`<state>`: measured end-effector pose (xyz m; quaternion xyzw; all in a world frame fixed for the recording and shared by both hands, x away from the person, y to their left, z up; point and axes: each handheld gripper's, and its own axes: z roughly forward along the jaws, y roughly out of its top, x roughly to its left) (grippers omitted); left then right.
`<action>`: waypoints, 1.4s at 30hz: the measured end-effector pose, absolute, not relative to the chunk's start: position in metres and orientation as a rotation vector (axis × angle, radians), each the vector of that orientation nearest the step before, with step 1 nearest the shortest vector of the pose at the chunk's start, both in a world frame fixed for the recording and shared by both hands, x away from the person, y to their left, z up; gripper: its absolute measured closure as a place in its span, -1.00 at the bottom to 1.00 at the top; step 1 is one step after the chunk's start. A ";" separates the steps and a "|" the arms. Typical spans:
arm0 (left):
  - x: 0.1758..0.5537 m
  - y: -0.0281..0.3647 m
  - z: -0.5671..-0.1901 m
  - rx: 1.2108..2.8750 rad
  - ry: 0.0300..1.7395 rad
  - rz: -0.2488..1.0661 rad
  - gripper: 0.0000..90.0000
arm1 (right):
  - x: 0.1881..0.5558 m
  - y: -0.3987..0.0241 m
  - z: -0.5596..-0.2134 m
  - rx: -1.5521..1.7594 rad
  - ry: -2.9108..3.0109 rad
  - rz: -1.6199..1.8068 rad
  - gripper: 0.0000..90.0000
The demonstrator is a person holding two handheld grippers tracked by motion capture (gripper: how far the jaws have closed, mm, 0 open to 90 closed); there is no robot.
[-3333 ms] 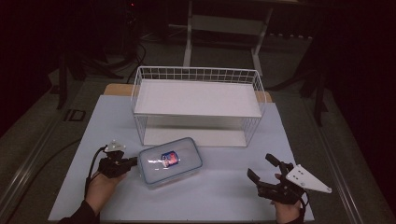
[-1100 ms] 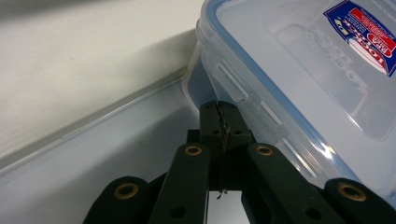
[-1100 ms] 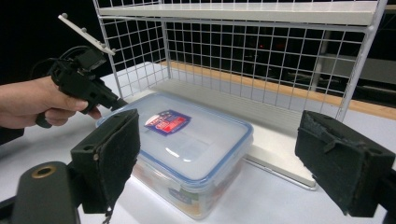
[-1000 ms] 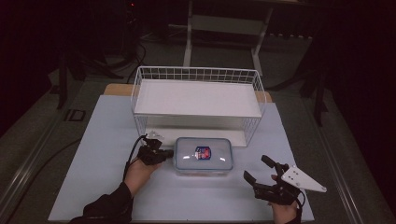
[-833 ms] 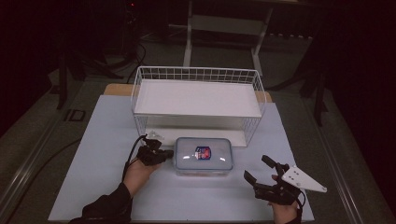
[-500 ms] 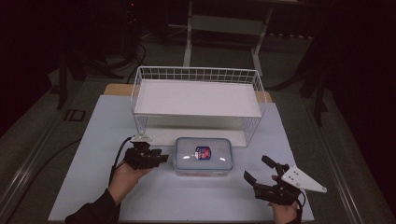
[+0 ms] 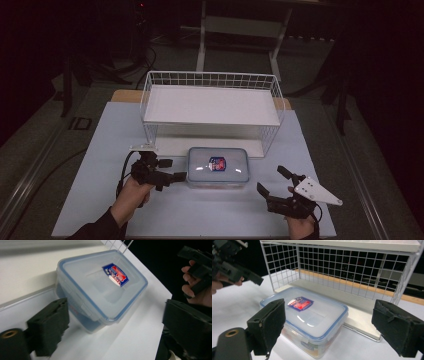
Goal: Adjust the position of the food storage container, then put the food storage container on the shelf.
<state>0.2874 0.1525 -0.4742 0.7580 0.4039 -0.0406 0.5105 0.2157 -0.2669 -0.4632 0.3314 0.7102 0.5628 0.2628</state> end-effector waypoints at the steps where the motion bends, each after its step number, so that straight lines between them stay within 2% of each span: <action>1: 0.288 0.151 -0.474 1.828 0.970 -0.081 -0.87 | 0.214 -0.264 -0.463 0.880 1.920 1.504 -0.70; 6: 0.294 0.144 -0.472 1.808 0.966 -0.042 -0.87 | 0.213 -0.262 -0.463 0.866 1.942 1.516 -0.62; 12: 0.302 0.140 -0.474 1.822 0.992 -0.041 -0.87 | 0.216 -0.264 -0.464 0.926 1.959 1.491 -0.64; 16: 0.310 0.143 -0.481 1.809 1.024 -0.093 -0.85 | 0.219 -0.266 -0.467 0.968 1.991 1.454 -0.62; 26: 0.329 0.150 -0.502 1.712 1.146 -0.275 -0.83 | 0.220 -0.265 -0.466 0.921 1.994 1.466 -0.71; 32: 0.335 0.146 -0.512 1.767 1.180 -0.367 -0.81 | 0.223 -0.264 -0.469 0.985 2.028 1.440 -0.71; 39: 0.343 0.144 -0.524 1.745 1.214 -0.458 -0.63 | 0.223 -0.261 -0.472 0.987 2.068 1.412 -0.71; 42: 0.346 0.144 -0.528 1.734 1.234 -0.487 -0.45 | 0.223 -0.260 -0.472 0.981 2.073 1.411 -0.71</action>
